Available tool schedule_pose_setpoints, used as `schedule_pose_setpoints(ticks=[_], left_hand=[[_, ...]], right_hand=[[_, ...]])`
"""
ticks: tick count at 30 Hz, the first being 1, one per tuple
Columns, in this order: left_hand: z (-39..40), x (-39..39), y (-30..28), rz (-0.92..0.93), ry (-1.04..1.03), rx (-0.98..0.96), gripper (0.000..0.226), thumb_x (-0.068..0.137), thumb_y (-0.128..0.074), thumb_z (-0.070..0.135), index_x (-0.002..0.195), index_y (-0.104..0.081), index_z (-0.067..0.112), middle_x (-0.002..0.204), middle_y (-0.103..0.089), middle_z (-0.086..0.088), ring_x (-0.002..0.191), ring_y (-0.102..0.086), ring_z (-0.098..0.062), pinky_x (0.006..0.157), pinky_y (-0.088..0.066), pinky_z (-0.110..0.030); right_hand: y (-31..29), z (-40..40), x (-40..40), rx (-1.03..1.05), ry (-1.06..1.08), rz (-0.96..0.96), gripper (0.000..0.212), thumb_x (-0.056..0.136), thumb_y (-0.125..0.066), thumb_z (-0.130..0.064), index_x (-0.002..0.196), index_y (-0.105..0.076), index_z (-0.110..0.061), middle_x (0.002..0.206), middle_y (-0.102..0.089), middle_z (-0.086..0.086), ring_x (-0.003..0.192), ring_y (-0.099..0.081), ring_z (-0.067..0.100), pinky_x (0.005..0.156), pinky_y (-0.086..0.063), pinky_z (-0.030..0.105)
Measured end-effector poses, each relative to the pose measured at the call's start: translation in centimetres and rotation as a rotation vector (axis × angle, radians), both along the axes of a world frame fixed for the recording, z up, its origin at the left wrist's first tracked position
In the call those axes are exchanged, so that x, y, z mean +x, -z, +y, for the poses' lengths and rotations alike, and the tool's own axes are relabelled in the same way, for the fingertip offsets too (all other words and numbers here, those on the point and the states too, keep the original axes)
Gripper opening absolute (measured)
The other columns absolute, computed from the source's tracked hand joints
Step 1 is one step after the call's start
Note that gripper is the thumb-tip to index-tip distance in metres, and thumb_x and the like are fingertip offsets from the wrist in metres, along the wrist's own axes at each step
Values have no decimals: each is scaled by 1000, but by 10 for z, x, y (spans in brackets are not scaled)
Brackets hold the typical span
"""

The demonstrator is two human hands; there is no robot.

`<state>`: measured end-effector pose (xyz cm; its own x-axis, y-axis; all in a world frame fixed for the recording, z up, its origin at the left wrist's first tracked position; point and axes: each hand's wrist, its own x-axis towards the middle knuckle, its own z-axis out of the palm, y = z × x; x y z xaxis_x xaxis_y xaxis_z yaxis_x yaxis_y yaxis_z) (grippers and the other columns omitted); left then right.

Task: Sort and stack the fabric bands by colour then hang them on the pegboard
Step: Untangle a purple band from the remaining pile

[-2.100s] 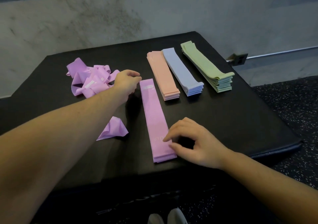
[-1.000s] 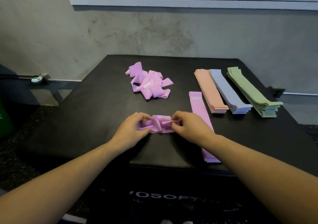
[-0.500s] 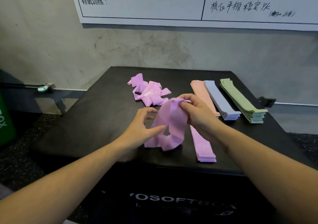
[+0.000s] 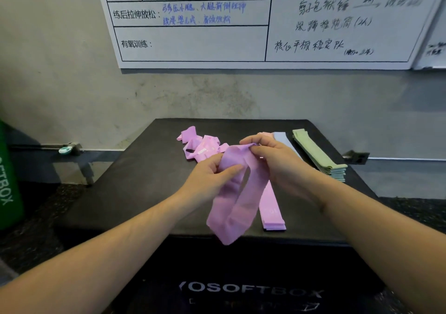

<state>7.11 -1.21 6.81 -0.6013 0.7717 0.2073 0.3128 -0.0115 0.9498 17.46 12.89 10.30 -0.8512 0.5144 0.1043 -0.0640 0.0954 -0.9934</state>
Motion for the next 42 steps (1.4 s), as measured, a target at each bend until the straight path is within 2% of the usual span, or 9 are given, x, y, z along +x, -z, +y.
schedule_pose_setpoints(ticks=[8,15,21,25,28,31,34,38,42], left_hand=[[-15,20,-22,-132,46,-29,16,97,-67,26,109,-71,16,100,-73,-19,84,-65,-22,86,-50,-44],[-30,23,-34,47,-50,-138,22,100,-60,25,86,-72,35,71,-63,7,62,-51,-11,60,-37,-23],[-37,28,-46,-127,7,-63,18,96,-65,17,93,-76,31,88,-69,4,73,-56,-11,63,-38,-22],[-40,38,-60,-283,108,-3,18,77,-63,10,86,-74,21,84,-58,-10,53,-46,-10,48,-35,-19],[-39,42,-63,-228,124,-4,15,80,-65,14,91,-71,21,105,-67,-13,88,-67,-20,73,-51,-21],[-39,47,-61,-105,121,-26,13,86,-69,32,98,-72,29,116,-72,-5,123,-62,-28,110,-40,-37],[-38,55,-63,-17,81,-65,5,101,-63,27,103,-67,25,107,-76,2,100,-63,-16,90,-42,-31],[-37,62,-69,-30,77,13,9,98,-67,16,91,-70,21,100,-79,2,97,-66,-9,85,-48,-20],[-37,68,-74,-38,119,61,14,95,-67,8,89,-74,19,102,-78,-5,91,-68,-11,80,-54,-19]], right_hand=[[-24,-10,30,76,78,-70,21,99,-52,-17,104,-72,-22,101,-70,-1,90,-61,12,72,-44,23],[-38,-13,61,117,91,-215,26,92,-64,-46,109,-69,-27,101,-53,-1,76,-53,11,64,-42,22],[-36,-17,83,249,-51,-321,16,94,-64,-29,105,-75,-30,92,-62,-2,76,-56,8,74,-43,23],[-31,-18,92,239,-30,-356,23,91,-61,-22,101,-78,-33,105,-72,2,94,-63,15,89,-47,33],[-29,-20,100,205,-51,-358,20,82,-60,-28,91,-73,-15,86,-61,2,83,-51,20,73,-35,36],[-24,-20,106,167,-78,-338,11,88,-58,-18,78,-58,-14,69,-53,-3,68,-44,15,60,-30,28],[-17,-21,107,36,-90,-261,10,91,-59,-9,85,-54,-15,81,-57,4,69,-55,14,59,-45,26],[-10,-24,110,-128,-178,-246,13,94,-51,-3,94,-57,-15,92,-60,10,85,-59,22,83,-52,40],[-9,-27,113,-188,-287,-215,36,94,-58,-39,120,-66,-16,111,-71,8,102,-65,25,96,-51,45]])
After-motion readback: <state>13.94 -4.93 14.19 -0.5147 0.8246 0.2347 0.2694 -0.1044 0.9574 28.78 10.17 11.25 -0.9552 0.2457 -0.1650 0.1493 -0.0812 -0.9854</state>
